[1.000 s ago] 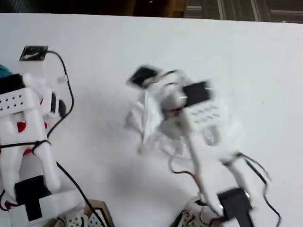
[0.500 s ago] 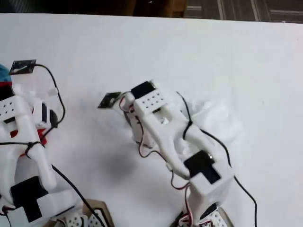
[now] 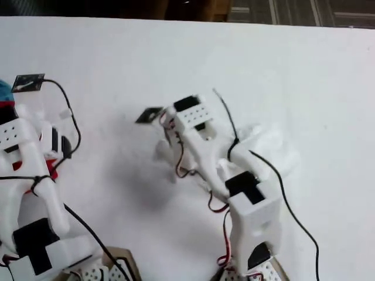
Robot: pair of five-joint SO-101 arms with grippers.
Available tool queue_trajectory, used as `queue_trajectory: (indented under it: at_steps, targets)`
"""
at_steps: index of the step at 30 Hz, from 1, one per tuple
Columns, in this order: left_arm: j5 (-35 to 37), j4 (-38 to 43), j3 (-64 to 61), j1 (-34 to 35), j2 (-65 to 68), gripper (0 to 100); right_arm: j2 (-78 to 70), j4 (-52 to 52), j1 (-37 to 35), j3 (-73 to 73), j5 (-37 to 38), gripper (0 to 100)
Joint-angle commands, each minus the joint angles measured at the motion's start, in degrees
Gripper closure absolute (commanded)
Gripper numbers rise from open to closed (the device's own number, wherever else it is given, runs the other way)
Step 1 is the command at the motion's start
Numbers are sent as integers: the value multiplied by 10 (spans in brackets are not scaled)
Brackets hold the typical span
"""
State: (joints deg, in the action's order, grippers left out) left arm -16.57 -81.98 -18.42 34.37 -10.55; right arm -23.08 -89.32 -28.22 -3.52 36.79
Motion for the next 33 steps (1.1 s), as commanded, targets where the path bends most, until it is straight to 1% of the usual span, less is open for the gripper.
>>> queue_trajectory:
  at_steps: [1, 4, 7, 10, 16, 19, 23, 27, 30, 33]
  targets:
    - [-3, 0, 6, 4, -21, 793, 10, -58, 22, -79, 0, 980]
    - [-2, 0, 6, 4, -21, 793, 11, -127, 26, -164, -1, 980]
    - [-2, 0, 6, 4, -21, 793, 64, -123, 44, -210, -27, 980]
    - [-2, 0, 6, 3, -21, 793, 132, -123, 51, -238, -33, 980]
    - [-2, 4, 6, 2, -18, 793, 288, -123, 58, -246, -36, 980]
    - [-2, 4, 6, -3, -18, 793, 358, -123, 58, -246, -69, 980]
    - [-2, 4, 6, -43, -21, 793, 412, -123, 58, -246, -98, 981]
    - [-1, 0, 7, -93, -22, 793, 418, -123, 58, -246, -101, 981]
    - [-1, -2, 12, -117, -23, 793, 417, -120, 54, -246, -101, 981]
    - [1, -46, 72, -124, -23, 792, 414, -111, 53, -245, -133, 981]
